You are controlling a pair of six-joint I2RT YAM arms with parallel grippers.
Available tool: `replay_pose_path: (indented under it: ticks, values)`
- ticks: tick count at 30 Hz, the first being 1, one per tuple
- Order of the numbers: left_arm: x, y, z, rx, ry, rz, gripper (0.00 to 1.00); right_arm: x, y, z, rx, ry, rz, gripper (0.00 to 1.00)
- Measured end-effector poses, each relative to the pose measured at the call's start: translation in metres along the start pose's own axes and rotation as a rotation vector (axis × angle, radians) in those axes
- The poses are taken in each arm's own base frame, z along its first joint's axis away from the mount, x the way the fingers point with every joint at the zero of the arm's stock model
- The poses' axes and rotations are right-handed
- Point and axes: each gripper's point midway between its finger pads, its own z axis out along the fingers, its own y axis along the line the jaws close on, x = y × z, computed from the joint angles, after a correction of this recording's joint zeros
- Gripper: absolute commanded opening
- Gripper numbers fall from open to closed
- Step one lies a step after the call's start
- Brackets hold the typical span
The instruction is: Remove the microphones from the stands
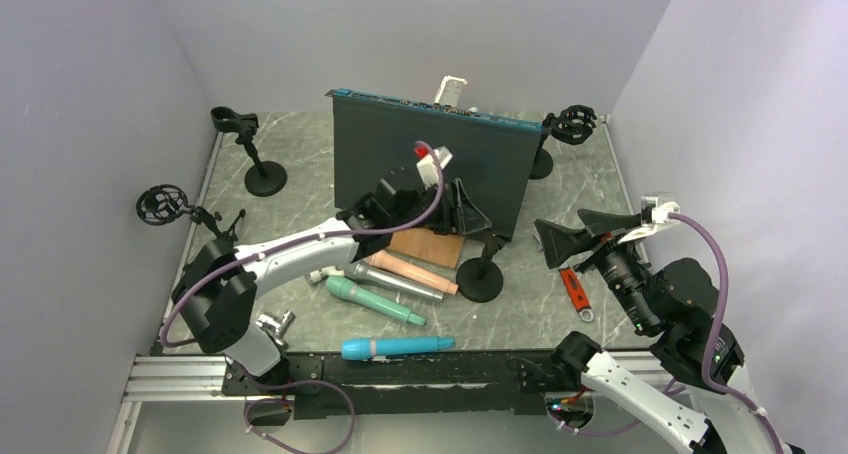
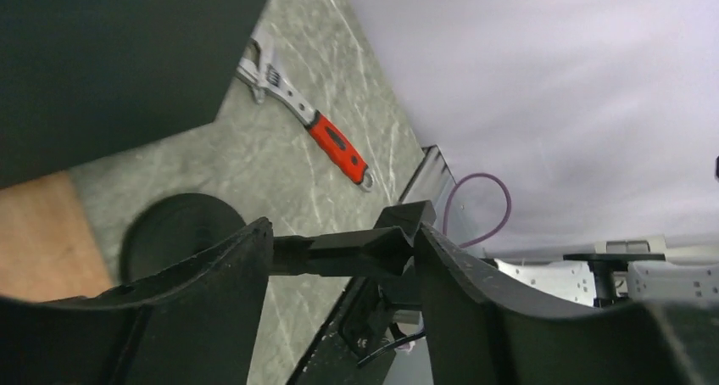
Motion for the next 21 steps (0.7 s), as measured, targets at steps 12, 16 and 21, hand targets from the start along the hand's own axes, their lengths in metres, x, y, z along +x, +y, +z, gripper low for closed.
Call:
replay_pose_path:
  ticks: [12,16,21]
  values:
    - [-0.107,-0.051,-0.115,0.005,-0.222,0.210,0.88,0.007,-0.008,0.010,0.077,0.034,0.026,1.00]
    - [-0.123,-0.069,-0.175,-0.036,-0.330,0.318,0.95,0.002,-0.019,0.011,0.160,0.026,0.053,1.00]
    - [-0.137,-0.083,-0.269,-0.172,-0.547,0.458,0.99,-0.010,-0.031,0.008,0.239,-0.020,0.082,1.00]
